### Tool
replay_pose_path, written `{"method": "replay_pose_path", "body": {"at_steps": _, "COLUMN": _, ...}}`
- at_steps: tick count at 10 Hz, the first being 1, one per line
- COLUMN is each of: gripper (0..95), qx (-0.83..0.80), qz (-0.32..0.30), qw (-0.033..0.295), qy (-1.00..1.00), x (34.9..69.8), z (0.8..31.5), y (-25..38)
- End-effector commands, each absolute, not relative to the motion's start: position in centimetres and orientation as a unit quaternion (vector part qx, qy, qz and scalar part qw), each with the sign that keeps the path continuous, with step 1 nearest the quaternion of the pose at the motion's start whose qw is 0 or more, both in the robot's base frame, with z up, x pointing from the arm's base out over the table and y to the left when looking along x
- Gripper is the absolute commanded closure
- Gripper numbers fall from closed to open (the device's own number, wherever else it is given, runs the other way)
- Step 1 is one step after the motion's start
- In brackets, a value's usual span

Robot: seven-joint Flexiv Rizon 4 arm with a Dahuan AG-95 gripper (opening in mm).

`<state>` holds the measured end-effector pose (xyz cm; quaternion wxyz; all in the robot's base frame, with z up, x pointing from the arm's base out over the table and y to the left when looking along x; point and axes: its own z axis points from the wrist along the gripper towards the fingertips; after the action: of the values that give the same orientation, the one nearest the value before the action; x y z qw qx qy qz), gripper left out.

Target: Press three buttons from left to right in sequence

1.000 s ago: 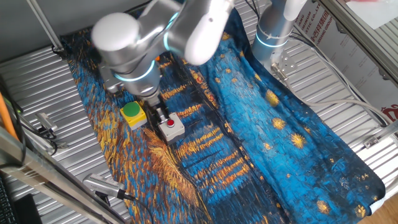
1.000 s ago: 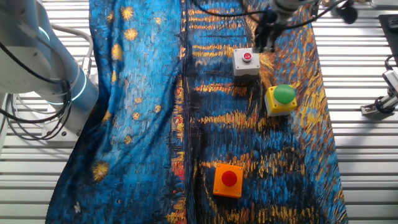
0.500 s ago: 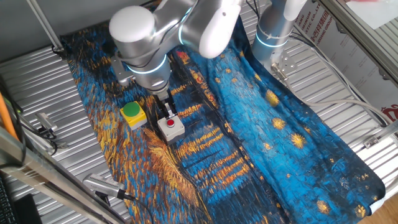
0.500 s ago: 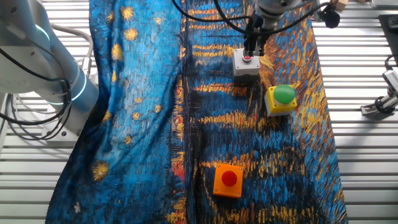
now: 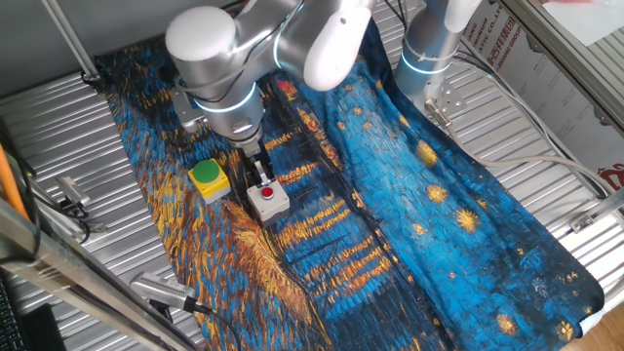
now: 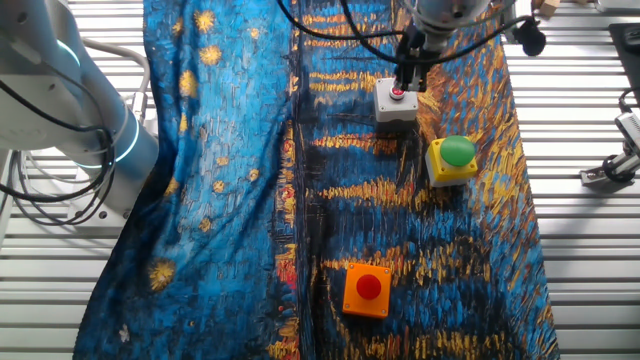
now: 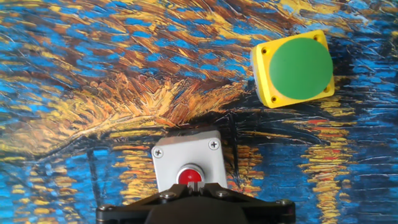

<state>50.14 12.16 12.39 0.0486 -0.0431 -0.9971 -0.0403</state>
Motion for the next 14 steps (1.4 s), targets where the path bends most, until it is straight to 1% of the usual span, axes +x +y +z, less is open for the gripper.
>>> {"method": "replay_pose_path", "body": {"at_steps": 1, "gripper": 95.0, "qx": -0.045, "qz": -0.042, "qw": 0.053, "qy": -0.997, "x": 50.8, "z": 12.5, "y": 12.6}}
{"method": "replay_pose_path", "body": {"at_steps": 4, "gripper": 95.0, "qx": -0.049, "qz": -0.038, "qw": 0.052, "qy": -0.997, "x": 51.2, "z": 11.8, "y": 12.9}}
{"method": "replay_pose_path", "body": {"at_steps": 7, "gripper": 95.0, "qx": -0.05, "qz": -0.037, "qw": 0.053, "qy": -0.997, "x": 51.2, "z": 9.8, "y": 13.1}}
{"method": "replay_pose_path", "body": {"at_steps": 9, "gripper": 95.0, "qx": -0.043, "qz": -0.015, "qw": 0.076, "qy": -0.996, "x": 51.2, "z": 9.2, "y": 13.1}}
{"method": "replay_pose_path", "body": {"at_steps": 10, "gripper": 95.0, "qx": -0.043, "qz": -0.018, "qw": 0.117, "qy": -0.992, "x": 51.1, "z": 9.3, "y": 13.1}}
{"method": "replay_pose_path", "body": {"at_steps": 11, "gripper": 95.0, "qx": -0.064, "qz": -0.057, "qw": 0.11, "qy": -0.99, "x": 51.0, "z": 9.7, "y": 13.1}}
{"method": "replay_pose_path", "body": {"at_steps": 12, "gripper": 95.0, "qx": -0.083, "qz": -0.089, "qw": 0.097, "qy": -0.988, "x": 51.0, "z": 10.2, "y": 13.0}}
{"method": "replay_pose_path", "body": {"at_steps": 14, "gripper": 95.0, "qx": -0.066, "qz": -0.053, "qw": 0.111, "qy": -0.99, "x": 51.0, "z": 11.0, "y": 12.9}}
